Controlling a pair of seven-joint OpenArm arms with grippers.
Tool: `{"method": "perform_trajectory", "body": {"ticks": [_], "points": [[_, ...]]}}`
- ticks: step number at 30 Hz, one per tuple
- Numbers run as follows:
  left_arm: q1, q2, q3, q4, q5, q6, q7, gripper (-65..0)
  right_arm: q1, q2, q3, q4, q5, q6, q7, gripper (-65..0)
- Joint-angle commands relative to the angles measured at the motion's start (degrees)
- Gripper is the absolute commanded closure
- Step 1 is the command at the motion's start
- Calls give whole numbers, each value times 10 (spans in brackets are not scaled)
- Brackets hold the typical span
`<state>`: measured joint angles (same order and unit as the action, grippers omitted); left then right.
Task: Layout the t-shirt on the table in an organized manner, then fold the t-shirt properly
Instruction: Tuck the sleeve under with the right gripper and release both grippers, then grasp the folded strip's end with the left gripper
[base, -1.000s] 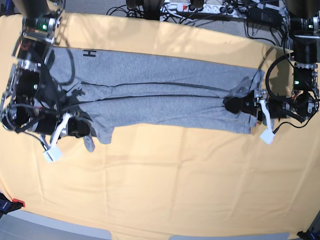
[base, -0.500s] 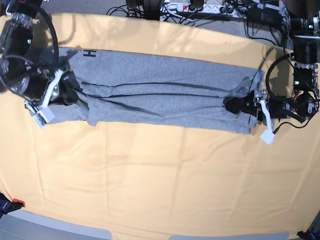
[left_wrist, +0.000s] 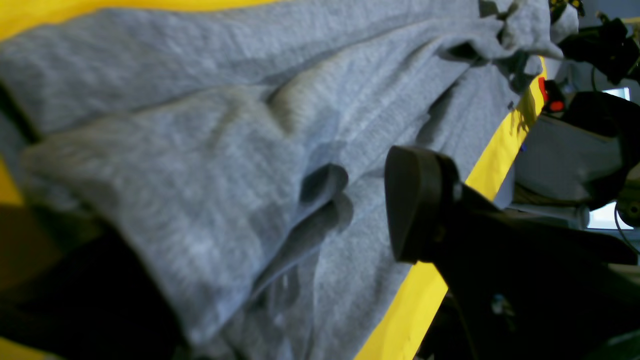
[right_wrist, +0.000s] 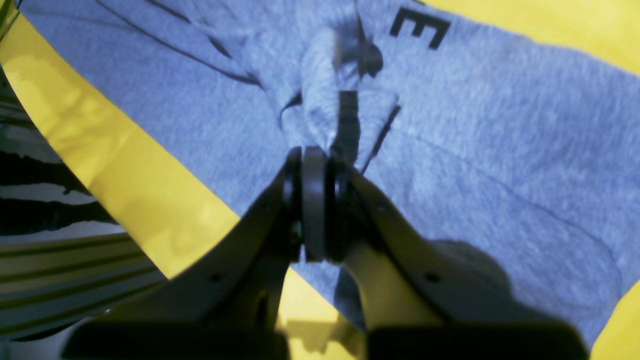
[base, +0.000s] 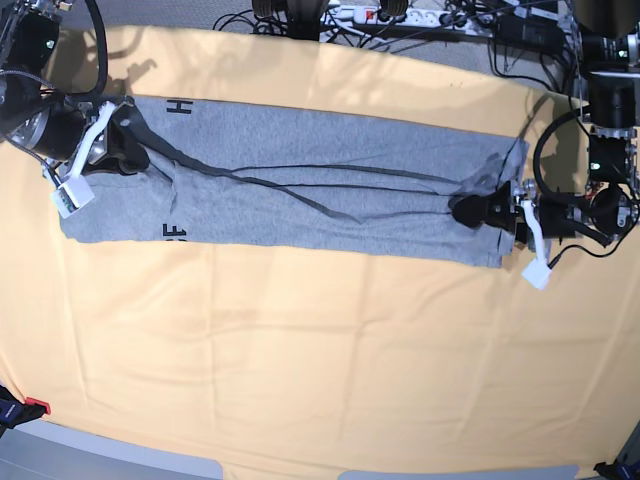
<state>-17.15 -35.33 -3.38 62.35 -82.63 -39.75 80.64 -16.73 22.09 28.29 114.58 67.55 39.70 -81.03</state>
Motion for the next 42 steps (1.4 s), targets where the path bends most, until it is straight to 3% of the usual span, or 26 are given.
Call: {"method": "perform_trajectory", "body": {"ticks": [1,7,13,18,23,25,35,40,42], "points": [[-17,-14,-5,8,-8,-3,-6,-430,-2,10,6,10,12,3,10,0],[-23,-23,-9,8,-8,-3,-10,-430,-28,9,6,9,10,3,10,0],[-37,-30,-21,8,-9,-3,-10,-430,-28,9,6,8,-70,3,10,0],[-48,-49,-21,8,-24,-3,-9,-430,-28,8,6,7,-83,3,10,0],[-64,-77,-31,8,-24,-3,-9,-430,-28,8,6,8,-136,3,10,-164],[-70,-88,-48,8,-24,-3,-9,-430,-28,9,6,8,-134,-1,10,-194],[-71,-131,-232,8,-24,-3,-6,-430,-28,57,21,17,-134,-19,10,-195],[-71,-156,-272,8,-24,-3,-6,-430,-28,60,90,28,-134,-24,10,-195],[-70,-163,-272,8,-24,-3,-6,-430,-28,60,127,28,-134,-46,10,-195]]}}
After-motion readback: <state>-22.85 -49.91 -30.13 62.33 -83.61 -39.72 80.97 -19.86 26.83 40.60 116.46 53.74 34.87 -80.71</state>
